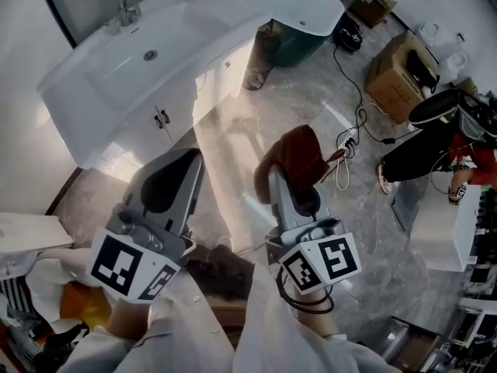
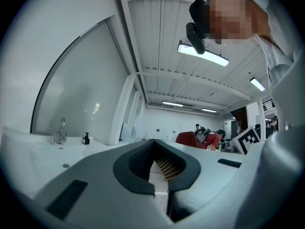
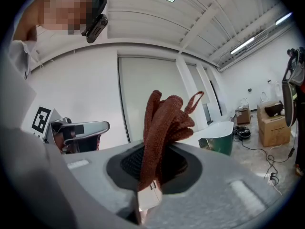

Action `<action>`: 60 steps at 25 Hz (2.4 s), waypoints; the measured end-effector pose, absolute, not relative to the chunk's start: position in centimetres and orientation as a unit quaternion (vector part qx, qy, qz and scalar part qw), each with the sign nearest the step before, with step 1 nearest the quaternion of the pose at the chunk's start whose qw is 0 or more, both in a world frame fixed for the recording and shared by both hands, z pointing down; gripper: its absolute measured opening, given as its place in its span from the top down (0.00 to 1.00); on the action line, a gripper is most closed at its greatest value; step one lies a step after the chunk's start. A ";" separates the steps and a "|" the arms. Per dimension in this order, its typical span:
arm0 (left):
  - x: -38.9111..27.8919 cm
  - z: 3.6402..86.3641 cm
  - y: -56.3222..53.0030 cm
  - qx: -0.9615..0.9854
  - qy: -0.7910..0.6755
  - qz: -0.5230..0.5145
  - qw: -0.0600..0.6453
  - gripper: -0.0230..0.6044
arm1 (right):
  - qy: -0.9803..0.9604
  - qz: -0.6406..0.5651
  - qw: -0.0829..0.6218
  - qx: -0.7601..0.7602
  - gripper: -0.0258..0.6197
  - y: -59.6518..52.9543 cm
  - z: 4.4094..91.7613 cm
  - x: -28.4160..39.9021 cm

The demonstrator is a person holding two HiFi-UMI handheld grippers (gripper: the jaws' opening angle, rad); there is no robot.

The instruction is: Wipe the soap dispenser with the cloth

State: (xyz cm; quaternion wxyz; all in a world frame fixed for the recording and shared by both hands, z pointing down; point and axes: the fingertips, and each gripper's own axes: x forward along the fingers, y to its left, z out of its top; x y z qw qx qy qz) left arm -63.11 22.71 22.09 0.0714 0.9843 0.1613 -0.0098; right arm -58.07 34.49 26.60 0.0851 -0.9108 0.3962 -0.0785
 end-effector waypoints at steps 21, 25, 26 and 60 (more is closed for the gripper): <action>-61.1 21.5 30.3 0.978 0.192 -0.030 0.078 0.96 | 0.363 -0.059 0.087 -0.926 0.87 43.1 26.3 -56.6; -59.6 21.8 30.8 0.976 0.201 -0.030 0.080 0.96 | 0.355 -0.060 0.085 -0.929 0.87 43.7 26.6 -55.4; -59.2 21.9 31.0 0.975 0.203 -0.031 0.081 0.96 | 0.352 -0.060 0.084 -0.930 0.87 43.9 26.6 -55.1; -31.4 22.8 29.1 0.954 0.282 -0.021 0.101 0.96 | 0.283 -0.070 0.076 -0.954 0.87 41.9 27.3 -29.7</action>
